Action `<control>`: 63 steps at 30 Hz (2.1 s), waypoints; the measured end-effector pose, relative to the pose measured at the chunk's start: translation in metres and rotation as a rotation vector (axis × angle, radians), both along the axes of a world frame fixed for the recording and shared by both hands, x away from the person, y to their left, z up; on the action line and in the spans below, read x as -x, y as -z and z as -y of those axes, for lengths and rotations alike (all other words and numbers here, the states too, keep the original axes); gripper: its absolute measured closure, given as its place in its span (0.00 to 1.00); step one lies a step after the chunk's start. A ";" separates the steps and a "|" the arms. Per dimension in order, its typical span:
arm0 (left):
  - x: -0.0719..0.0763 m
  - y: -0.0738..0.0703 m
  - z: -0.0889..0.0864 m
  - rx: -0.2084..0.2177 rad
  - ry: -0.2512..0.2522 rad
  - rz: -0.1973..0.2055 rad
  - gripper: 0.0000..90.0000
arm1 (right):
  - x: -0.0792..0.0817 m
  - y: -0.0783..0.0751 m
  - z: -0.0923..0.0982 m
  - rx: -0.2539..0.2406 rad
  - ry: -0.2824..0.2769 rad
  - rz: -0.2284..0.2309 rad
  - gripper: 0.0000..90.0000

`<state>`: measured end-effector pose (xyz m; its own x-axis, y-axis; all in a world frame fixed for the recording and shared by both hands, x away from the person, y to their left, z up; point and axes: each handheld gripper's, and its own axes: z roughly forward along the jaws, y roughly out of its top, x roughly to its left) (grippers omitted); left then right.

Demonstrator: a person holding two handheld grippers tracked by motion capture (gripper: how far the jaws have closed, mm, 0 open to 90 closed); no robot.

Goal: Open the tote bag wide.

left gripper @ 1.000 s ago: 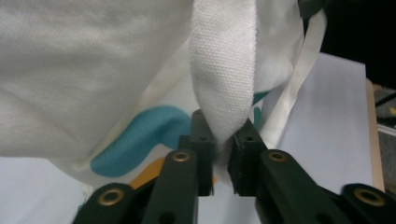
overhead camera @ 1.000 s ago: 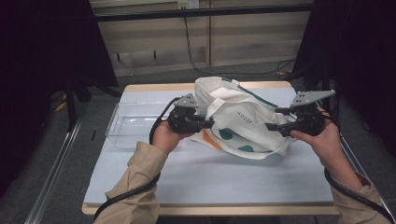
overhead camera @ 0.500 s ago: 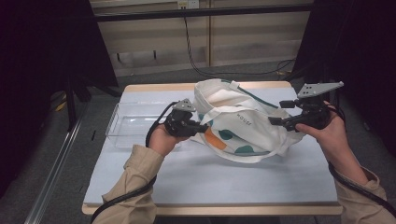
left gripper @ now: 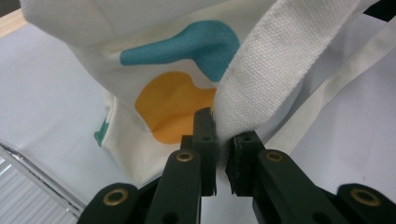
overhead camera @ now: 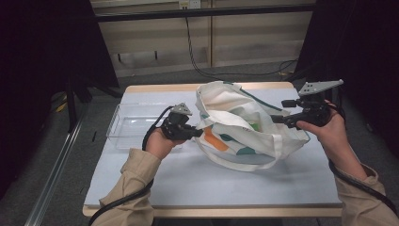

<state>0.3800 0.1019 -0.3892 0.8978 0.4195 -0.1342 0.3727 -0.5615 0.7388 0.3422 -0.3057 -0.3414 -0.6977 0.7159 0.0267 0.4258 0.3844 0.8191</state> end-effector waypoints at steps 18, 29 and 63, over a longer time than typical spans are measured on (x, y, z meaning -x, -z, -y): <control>0.013 -0.004 -0.004 0.078 0.062 0.037 0.61 | -0.017 0.011 -0.020 0.038 -0.047 -0.035 0.57; 0.018 -0.025 0.010 0.069 0.097 0.125 0.44 | -0.013 0.009 -0.023 0.047 -0.053 -0.031 0.59; 0.029 -0.012 0.002 0.039 0.094 0.053 0.90 | -0.034 0.009 -0.017 0.062 0.008 -0.070 0.88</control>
